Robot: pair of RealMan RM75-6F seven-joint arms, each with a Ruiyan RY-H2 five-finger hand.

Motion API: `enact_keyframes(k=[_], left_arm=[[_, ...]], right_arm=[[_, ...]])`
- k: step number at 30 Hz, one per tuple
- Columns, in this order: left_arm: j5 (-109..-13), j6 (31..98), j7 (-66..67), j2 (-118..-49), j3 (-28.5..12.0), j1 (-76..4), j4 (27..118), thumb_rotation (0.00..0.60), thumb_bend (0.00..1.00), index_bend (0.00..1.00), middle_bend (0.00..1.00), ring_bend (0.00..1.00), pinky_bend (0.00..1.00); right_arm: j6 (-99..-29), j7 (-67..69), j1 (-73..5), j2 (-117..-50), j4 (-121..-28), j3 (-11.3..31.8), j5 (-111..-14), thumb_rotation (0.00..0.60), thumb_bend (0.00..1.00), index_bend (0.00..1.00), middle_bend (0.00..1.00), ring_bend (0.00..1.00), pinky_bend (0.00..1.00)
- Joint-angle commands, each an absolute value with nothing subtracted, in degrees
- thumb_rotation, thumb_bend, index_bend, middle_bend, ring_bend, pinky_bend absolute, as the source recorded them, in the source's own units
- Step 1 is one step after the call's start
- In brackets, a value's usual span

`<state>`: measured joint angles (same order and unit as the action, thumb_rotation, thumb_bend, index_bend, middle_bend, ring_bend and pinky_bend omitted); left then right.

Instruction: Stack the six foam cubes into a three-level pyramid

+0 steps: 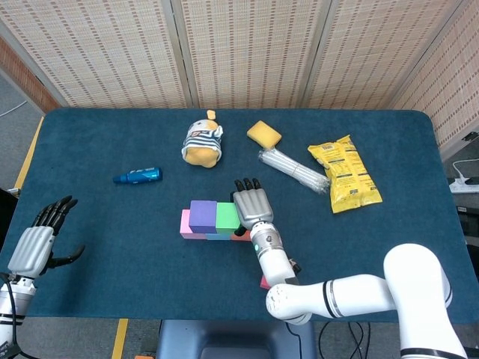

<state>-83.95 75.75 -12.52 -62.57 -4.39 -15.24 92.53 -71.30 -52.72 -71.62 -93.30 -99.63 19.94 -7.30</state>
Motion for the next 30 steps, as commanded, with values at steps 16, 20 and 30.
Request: enact_keyframes(k=[16, 20, 30], left_arm=[[-83.68, 75.63, -12.25, -62.48, -4.48, -15.25, 92.69, 0.6, 0.3, 0.04, 0.0, 0.0, 0.08], [-83.73, 75.62, -12.32, -62.48, -4.45, -15.24, 92.64, 0.6, 0.3, 0.04, 0.0, 0.0, 0.08], [-83.92, 75.63, -12.18, -62.57, -4.48, -15.34, 92.64, 0.6, 0.3, 0.04, 0.0, 0.0, 0.08]], right_arm=[[-70.94, -53.38, -71.42, -94.01, -99.05, 20.61, -7.18, 0.6, 0.1, 0.48, 0.18, 0.0, 0.0], [-70.91, -53.68, -71.46, -94.21, -98.95, 20.62, -7.1, 0.6, 0.1, 0.45, 0.18, 0.0, 0.0], [-70.88, -54.01, -71.04, -93.63, -100.14, 20.48, -7.24, 0.6, 0.1, 0.3, 0.18, 0.0, 0.0]])
